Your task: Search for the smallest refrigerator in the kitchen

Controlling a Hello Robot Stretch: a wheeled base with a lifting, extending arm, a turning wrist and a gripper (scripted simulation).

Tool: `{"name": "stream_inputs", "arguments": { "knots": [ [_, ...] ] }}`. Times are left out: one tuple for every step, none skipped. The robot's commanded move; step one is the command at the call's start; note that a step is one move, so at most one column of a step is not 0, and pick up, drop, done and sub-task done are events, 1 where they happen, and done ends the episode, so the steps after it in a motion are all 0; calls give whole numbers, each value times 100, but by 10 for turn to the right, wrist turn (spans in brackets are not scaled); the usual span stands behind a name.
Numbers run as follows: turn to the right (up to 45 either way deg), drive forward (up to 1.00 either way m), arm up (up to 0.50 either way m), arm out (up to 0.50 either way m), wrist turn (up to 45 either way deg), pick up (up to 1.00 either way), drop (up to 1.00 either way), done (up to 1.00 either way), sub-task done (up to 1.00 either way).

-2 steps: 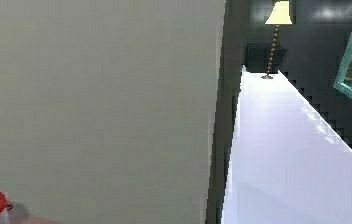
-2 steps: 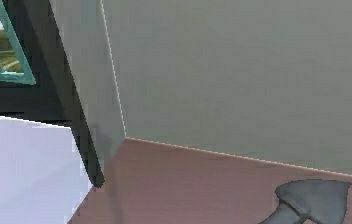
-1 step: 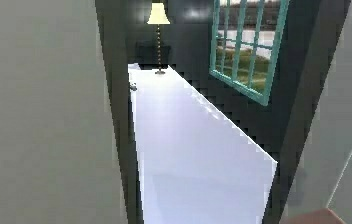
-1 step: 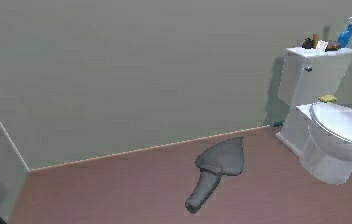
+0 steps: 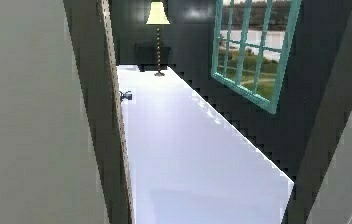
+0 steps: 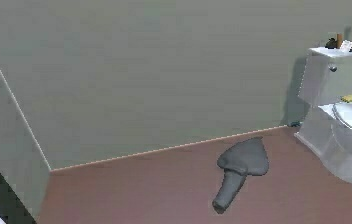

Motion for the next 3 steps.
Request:
{"name": "stream_inputs", "arguments": {
  "knots": [
    [180, 0, 0, 0, 0, 0, 0, 0, 0],
    [0, 35, 0, 0, 0, 0, 0, 0, 0],
    [-180, 0, 0, 0, 0, 0, 0, 0, 0]
  ]
}}
